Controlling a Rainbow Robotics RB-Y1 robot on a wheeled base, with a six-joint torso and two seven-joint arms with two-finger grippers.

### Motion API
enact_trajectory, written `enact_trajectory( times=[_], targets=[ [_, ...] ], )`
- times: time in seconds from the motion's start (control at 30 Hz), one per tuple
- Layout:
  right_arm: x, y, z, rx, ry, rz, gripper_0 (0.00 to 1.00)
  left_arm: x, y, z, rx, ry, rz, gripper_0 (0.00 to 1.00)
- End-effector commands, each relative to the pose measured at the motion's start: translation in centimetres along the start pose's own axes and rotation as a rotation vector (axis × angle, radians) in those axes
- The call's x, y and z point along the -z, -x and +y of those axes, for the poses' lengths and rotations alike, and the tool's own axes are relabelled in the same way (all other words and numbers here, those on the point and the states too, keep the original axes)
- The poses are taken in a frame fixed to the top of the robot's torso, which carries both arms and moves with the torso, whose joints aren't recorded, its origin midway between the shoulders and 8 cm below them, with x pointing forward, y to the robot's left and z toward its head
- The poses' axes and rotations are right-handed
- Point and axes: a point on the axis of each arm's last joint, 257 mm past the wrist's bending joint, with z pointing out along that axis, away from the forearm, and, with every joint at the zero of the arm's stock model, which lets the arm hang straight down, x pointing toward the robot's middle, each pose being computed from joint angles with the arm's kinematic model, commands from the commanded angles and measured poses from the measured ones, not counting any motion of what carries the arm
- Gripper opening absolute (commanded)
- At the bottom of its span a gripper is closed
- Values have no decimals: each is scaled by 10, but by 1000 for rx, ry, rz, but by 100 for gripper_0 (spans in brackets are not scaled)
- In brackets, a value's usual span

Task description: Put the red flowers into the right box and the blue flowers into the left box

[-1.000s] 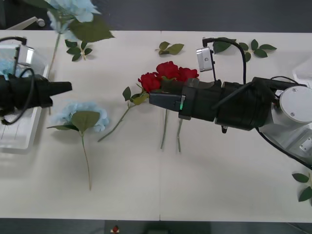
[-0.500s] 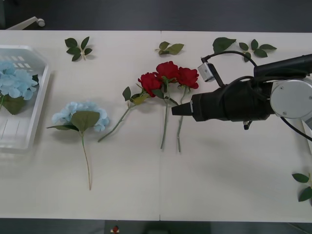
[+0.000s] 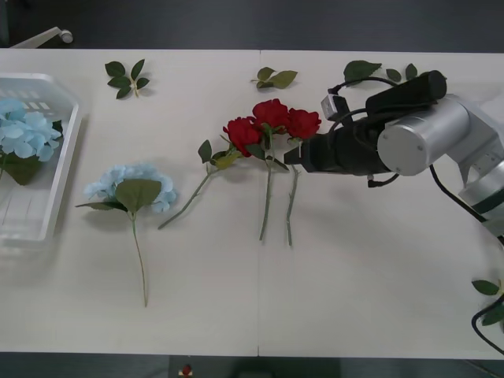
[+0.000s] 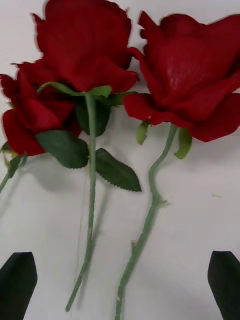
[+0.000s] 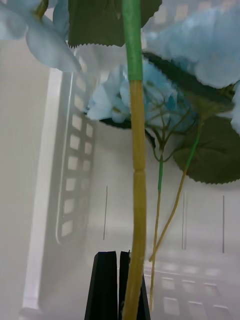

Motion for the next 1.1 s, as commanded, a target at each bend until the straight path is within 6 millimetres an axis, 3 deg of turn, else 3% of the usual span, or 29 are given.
enact_trajectory(
  times=[0.03,0.3,0.5,0.57,0.67,0.73,0.8,0.93,1.1],
  targets=[
    [-11,23,7,-79,-39,-35,100,-9,15,3,-3,11,-33,0],
    [-41,32,-5,-144,-156,-62,100,-37,5,-1,6,19,-44,0],
    [-54,39,-7,-184,-186,-83,100,-39,6,-4,7,10,-45,5],
    [-57,40,-9,-188,-196,-85,100,-39,7,-7,11,1,-48,20],
    [-64,42,-9,-192,-210,-87,100,-39,4,-13,17,-24,-37,72],
    [-67,44,-9,-195,-218,-87,100,-37,2,-24,29,-62,-21,94],
    [-69,46,-10,-194,-231,-88,100,-34,-4,-36,48,-111,13,100],
    [-72,49,-12,-192,-254,-90,100,-16,-6,-68,41,-224,67,100],
    [-76,50,-16,-190,-279,-85,100,14,12,-122,-95,-332,85,100]
  ],
)
